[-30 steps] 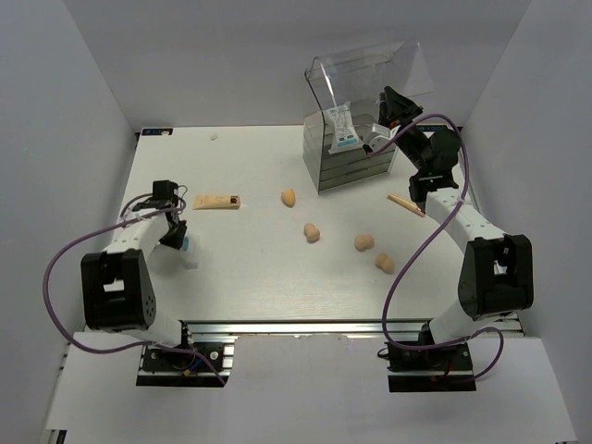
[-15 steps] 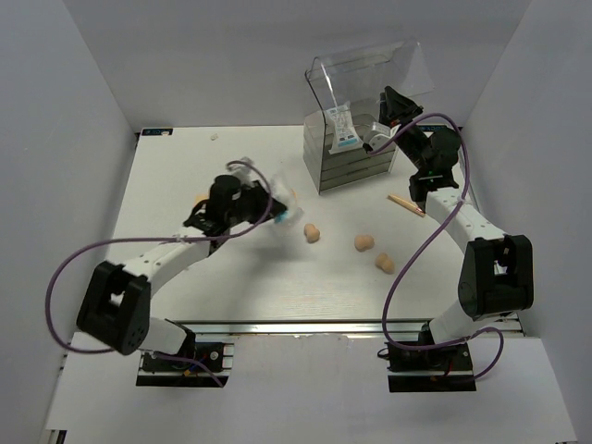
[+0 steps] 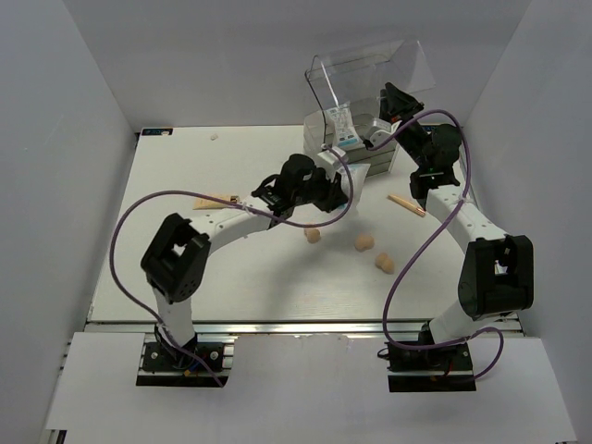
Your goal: Organize the makeup
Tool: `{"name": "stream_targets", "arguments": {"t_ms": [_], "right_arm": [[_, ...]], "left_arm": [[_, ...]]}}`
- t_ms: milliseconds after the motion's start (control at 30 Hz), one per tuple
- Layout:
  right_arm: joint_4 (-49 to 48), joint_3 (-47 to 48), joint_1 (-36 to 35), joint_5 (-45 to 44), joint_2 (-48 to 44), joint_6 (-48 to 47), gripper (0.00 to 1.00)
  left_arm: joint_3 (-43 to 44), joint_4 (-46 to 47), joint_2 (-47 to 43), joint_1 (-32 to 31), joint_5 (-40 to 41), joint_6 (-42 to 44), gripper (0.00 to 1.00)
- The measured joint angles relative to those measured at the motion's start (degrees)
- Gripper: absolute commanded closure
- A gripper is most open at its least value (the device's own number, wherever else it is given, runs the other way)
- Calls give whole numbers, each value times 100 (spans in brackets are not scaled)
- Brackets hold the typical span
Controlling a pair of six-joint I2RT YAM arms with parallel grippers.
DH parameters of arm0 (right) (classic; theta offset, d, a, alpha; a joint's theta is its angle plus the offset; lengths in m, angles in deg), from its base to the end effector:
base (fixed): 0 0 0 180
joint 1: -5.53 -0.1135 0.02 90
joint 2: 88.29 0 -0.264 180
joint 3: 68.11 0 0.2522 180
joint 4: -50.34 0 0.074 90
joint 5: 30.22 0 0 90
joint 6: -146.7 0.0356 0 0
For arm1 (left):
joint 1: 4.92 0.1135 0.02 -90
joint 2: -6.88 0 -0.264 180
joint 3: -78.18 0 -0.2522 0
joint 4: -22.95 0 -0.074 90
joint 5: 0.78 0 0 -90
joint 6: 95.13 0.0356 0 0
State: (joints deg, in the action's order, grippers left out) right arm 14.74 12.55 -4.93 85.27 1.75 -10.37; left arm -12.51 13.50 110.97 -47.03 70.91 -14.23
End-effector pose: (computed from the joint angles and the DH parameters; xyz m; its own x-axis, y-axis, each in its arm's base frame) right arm 0.3554 0.0812 0.3833 0.6699 -0.7217 -0.1744 0.1884 0.3924 -0.9003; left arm 0.3088 -0.2942 0.2610 -0.4349 0.1907 -0.8800 0.7903 0.5493 -0.2715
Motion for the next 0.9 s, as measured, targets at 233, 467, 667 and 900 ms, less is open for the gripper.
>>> {"name": "stream_targets", "arguments": {"t_ms": [233,467,667,900], "right_arm": [[42,20,0,-11,0,20,72],[98,83,-2,-28,0,31,72],[129,94,-2,-31,2,48,72],[170,201,31,-120,50,37,72]], "left_arm": [[946,562,1032,-20,1062,175,100],[1012,1360,1106,-459,2411,933,100],[1169,2079,1207,-802,3150,1779,100],[2022,2758,1961,-861,4181,2448,100]]}}
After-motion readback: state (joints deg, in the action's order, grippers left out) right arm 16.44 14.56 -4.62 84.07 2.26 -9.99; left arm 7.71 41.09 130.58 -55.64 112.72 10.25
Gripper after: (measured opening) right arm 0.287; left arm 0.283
